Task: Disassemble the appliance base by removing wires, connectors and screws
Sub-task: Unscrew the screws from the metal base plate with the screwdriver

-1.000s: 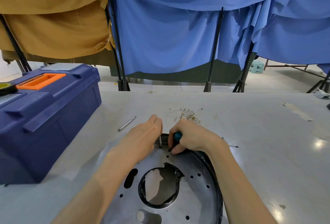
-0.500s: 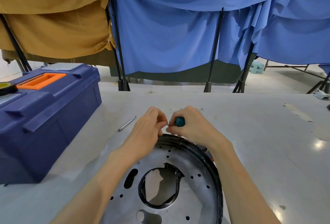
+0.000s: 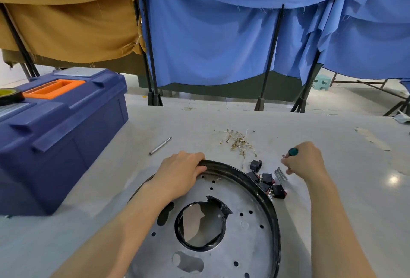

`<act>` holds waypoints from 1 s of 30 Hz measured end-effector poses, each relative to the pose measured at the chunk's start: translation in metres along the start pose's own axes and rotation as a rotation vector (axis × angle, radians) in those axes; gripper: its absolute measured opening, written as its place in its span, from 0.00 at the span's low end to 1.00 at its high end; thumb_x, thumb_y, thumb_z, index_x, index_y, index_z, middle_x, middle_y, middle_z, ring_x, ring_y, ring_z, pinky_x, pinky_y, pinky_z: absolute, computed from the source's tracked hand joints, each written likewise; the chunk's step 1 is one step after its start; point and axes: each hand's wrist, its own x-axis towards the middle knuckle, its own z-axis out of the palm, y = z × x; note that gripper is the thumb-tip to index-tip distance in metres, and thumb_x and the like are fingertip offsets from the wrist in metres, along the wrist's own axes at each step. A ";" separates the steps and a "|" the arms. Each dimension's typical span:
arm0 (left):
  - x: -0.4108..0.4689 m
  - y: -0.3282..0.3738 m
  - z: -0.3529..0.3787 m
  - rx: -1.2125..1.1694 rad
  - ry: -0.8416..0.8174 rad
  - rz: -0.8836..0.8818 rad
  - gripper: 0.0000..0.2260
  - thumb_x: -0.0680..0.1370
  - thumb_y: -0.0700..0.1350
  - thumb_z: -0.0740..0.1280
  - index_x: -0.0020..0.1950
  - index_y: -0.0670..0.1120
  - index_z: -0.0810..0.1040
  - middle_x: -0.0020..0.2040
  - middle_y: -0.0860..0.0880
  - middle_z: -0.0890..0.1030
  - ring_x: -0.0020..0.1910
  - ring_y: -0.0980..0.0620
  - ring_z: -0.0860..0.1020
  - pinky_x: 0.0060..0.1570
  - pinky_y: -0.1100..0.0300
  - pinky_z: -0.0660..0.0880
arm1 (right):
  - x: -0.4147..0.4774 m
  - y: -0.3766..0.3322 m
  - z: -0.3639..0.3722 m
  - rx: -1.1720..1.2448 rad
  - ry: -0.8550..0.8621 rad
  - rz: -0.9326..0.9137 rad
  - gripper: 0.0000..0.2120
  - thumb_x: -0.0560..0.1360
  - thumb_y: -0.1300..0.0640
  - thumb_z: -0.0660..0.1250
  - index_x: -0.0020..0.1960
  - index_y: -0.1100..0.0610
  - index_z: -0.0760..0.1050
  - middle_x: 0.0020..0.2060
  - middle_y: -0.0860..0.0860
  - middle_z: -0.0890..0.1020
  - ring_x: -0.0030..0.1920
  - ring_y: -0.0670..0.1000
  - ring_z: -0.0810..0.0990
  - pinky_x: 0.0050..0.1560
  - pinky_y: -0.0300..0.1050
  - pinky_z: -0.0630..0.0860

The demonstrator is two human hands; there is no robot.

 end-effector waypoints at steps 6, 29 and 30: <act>0.000 0.000 0.001 0.008 0.002 0.018 0.11 0.83 0.52 0.56 0.59 0.50 0.74 0.51 0.46 0.79 0.50 0.43 0.76 0.47 0.53 0.72 | 0.003 0.016 0.013 -0.102 -0.016 0.066 0.08 0.71 0.66 0.69 0.47 0.69 0.75 0.45 0.65 0.82 0.44 0.61 0.81 0.45 0.49 0.76; 0.001 -0.011 -0.011 -0.004 -0.111 -0.085 0.09 0.81 0.51 0.61 0.44 0.48 0.70 0.43 0.50 0.72 0.46 0.46 0.73 0.39 0.56 0.65 | -0.057 -0.077 0.005 -0.167 -0.718 -0.381 0.20 0.61 0.43 0.81 0.42 0.57 0.82 0.20 0.47 0.70 0.21 0.47 0.65 0.22 0.37 0.64; 0.001 -0.011 -0.012 0.003 -0.110 -0.090 0.09 0.81 0.51 0.61 0.44 0.48 0.70 0.44 0.49 0.72 0.47 0.45 0.73 0.39 0.56 0.65 | -0.059 -0.079 0.008 -0.223 -0.711 -0.403 0.19 0.61 0.45 0.81 0.43 0.57 0.81 0.21 0.47 0.68 0.22 0.48 0.65 0.24 0.38 0.64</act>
